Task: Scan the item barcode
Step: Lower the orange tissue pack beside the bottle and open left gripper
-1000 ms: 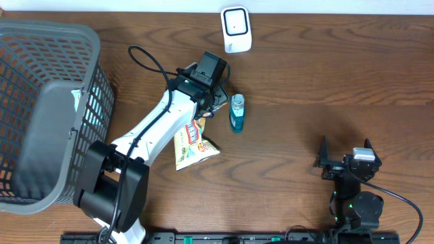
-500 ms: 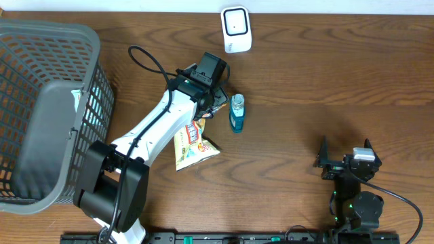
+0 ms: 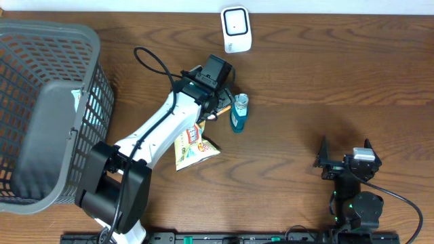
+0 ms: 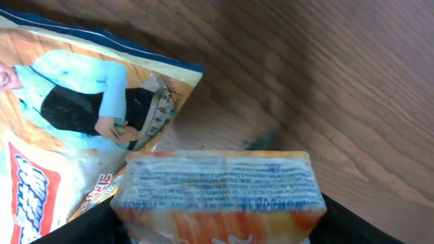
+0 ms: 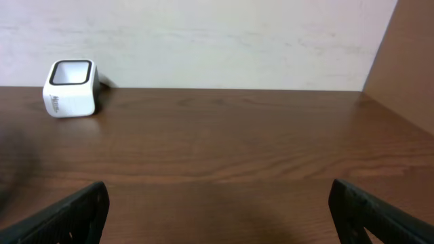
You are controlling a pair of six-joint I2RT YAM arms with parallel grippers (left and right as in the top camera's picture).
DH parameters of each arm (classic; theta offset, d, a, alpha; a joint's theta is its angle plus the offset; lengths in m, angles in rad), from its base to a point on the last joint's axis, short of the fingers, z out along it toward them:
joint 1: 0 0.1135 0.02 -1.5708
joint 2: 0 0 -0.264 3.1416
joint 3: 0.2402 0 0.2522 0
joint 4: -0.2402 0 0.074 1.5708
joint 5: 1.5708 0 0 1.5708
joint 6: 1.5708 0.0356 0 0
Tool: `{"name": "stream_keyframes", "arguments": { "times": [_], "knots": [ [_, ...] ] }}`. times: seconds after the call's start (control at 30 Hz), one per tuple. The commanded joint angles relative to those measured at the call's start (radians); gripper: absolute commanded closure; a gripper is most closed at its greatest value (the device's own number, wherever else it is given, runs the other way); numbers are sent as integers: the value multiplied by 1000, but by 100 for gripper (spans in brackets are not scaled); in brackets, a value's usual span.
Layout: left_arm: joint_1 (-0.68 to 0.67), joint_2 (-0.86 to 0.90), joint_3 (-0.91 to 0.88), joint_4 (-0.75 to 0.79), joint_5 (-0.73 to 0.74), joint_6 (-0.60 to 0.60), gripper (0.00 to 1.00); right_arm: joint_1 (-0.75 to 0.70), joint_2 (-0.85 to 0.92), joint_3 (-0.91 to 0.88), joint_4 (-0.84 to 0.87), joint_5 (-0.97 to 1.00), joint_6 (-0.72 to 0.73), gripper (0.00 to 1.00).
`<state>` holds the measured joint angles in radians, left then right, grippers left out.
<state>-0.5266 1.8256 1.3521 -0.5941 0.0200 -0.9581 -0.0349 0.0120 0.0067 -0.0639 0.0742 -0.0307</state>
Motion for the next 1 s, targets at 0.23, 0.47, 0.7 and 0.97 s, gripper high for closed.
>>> {"name": "stream_keyframes", "arguments": {
  "times": [0.23, 0.47, 0.7, 0.97],
  "knots": [
    [39, -18, -11, 34, -13, 34, 22, 11, -5, -1, -4, -5, -8, 1],
    [68, -89, -10, 19, -9, 74, 22, 11, -5, -1, -4, -5, -8, 1],
    [68, -259, 0, 19, -121, 169, 14, 11, -5, -1, -4, -5, -8, 1],
    [77, -530, 12, 91, -393, 590, 5, 11, -5, -1, -4, -5, -8, 1]
  ]
}}
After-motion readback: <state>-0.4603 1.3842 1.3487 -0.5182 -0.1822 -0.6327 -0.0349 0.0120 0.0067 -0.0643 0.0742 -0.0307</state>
